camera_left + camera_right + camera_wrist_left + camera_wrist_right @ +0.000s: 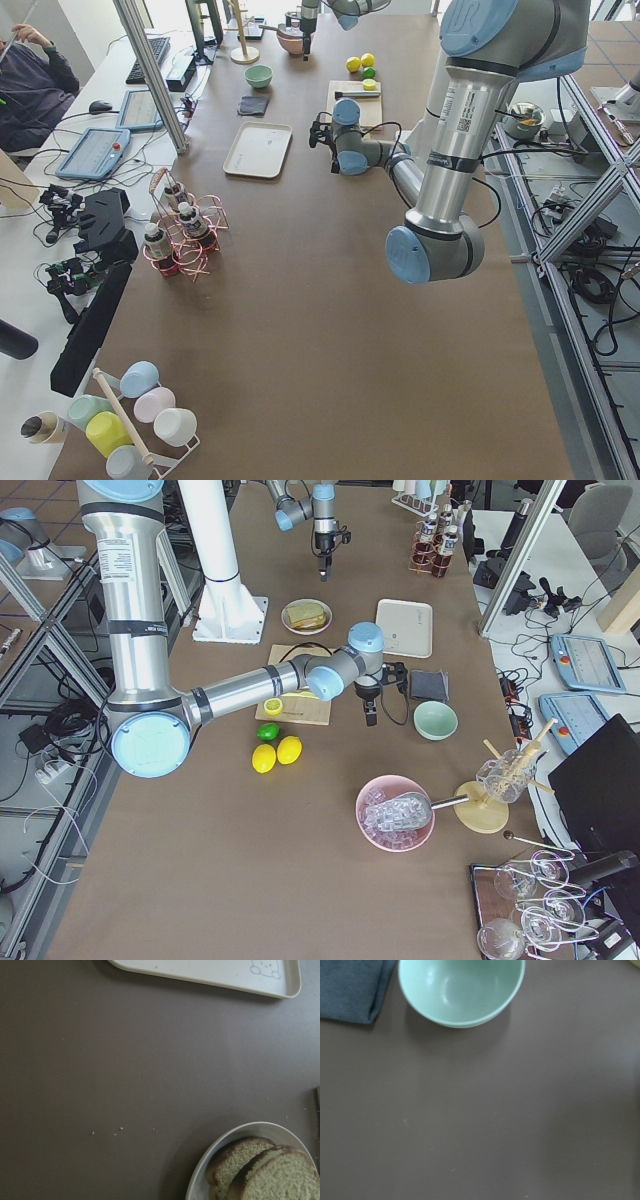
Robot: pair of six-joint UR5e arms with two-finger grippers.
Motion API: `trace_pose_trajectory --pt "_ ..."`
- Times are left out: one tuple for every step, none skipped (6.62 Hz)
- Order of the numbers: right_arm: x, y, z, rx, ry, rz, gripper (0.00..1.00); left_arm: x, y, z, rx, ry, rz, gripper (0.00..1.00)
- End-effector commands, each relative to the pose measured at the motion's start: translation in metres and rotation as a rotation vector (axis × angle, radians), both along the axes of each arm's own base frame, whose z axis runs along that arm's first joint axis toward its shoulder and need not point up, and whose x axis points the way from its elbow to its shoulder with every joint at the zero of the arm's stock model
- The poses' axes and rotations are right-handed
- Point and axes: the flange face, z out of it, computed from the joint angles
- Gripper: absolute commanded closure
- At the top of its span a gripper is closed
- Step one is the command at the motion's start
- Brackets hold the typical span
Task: Make sandwich and place on tray
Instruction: 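Open the right gripper and withdraw it toward the rest pose, then lower the left gripper to the white plate rim and grasp it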
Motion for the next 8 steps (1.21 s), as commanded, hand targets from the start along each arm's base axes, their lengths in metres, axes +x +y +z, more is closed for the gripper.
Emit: trace_pose_trajectory --pt "0.108 0.015 0.07 0.036 0.009 -0.029 0.0 0.029 0.03 0.007 -0.023 -0.022 -0.007 0.02" --pt "0.134 0.024 0.085 0.008 0.008 -0.001 0.0 0.035 0.035 0.01 -0.017 -0.028 -0.013 0.03" --pt "0.141 0.029 0.09 0.017 0.012 -0.003 0.0 0.046 0.037 0.015 -0.052 -0.037 -0.022 0.05" --pt "0.145 0.03 0.091 0.024 0.014 -0.004 0.0 0.056 0.049 0.017 -0.071 -0.042 -0.004 0.05" --pt "0.146 0.03 0.091 0.024 0.016 -0.002 0.0 0.059 0.053 0.017 -0.071 -0.043 0.001 0.06" --pt "0.149 0.032 0.095 0.018 0.015 0.002 0.0 0.067 0.064 0.017 -0.057 -0.041 -0.001 0.11" --pt "0.149 0.031 0.094 0.02 0.017 0.003 0.0 0.07 0.07 0.015 -0.046 -0.022 -0.002 0.2" --pt "0.149 0.032 0.094 0.02 0.017 0.003 0.0 0.072 0.07 0.017 -0.047 -0.025 0.0 0.33"
